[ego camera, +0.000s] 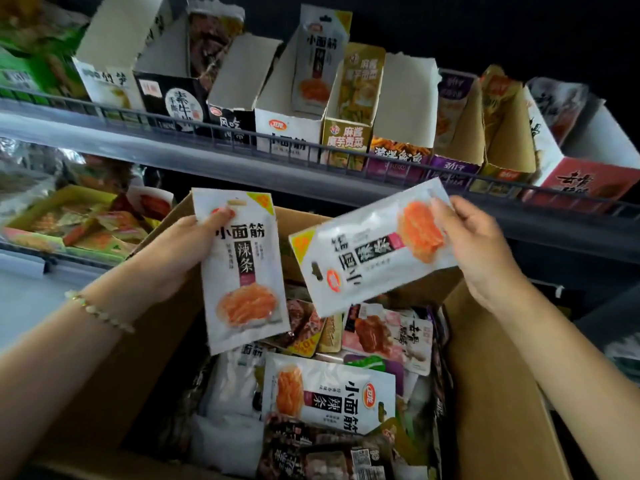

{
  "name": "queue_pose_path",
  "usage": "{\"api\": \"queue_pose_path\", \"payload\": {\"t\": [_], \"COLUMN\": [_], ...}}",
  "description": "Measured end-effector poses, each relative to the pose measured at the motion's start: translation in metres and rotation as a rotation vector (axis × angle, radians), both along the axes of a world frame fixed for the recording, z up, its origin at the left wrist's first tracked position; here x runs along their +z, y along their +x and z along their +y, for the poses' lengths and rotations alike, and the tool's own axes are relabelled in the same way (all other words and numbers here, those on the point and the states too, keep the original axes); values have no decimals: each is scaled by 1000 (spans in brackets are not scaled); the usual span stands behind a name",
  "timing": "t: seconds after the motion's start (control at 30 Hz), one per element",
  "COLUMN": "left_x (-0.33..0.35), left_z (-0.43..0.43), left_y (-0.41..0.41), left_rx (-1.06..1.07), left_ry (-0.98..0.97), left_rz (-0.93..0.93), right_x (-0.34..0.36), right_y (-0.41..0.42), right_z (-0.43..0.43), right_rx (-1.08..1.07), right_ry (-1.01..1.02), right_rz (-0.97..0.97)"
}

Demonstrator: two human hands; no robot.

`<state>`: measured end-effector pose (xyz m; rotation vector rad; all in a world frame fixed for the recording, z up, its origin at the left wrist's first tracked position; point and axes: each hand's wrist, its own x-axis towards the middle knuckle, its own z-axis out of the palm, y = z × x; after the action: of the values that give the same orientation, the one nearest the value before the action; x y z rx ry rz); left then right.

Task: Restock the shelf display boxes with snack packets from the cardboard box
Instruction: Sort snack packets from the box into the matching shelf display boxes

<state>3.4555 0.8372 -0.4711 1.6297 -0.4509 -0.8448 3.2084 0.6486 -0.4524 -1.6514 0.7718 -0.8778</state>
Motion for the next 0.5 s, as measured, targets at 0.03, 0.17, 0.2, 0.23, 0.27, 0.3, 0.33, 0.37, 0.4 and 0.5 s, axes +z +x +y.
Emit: {"api": "queue_pose_path", "payload": {"t": [0.03, 0.17, 0.2, 0.23, 0.27, 0.3, 0.33, 0.37, 0.4, 0.5], "left_x": [1, -1, -1, -1, -1, -4, -6, -8, -9, -10], "left_z": [0, -2, -3, -3, -3, -2, 0, 3, 6, 13], "left_y": [-2, -21, -26, -30, -34, -37, -38, -36, -33, -16], "left_rx": [25, 65, 79, 69, 28, -23, -57, -72, -74, -108], "left_ry": [-51, -172, -185, -197, -196, -181, -155, -131, -106, -23], "left_rz": [70, 288, 312, 305, 266, 197, 133, 77, 44, -27], "right_x": [1, -15, -22, -30, -37, -42, -46, -48, -48, -46], "right_y": [5, 30, 35, 38, 41, 42, 42, 41, 38, 17], "right_z": [4, 28, 36, 44, 52, 59, 65, 67, 66, 50], "right_rx": [-55, -196, -199, -189, -171, -144, -104, -53, 8, 326], "right_ry": [122, 357, 365, 376, 387, 394, 397, 394, 390, 277], "right_rz": [-96, -149, -109, -74, -42, -15, 14, 55, 121, 475]}}
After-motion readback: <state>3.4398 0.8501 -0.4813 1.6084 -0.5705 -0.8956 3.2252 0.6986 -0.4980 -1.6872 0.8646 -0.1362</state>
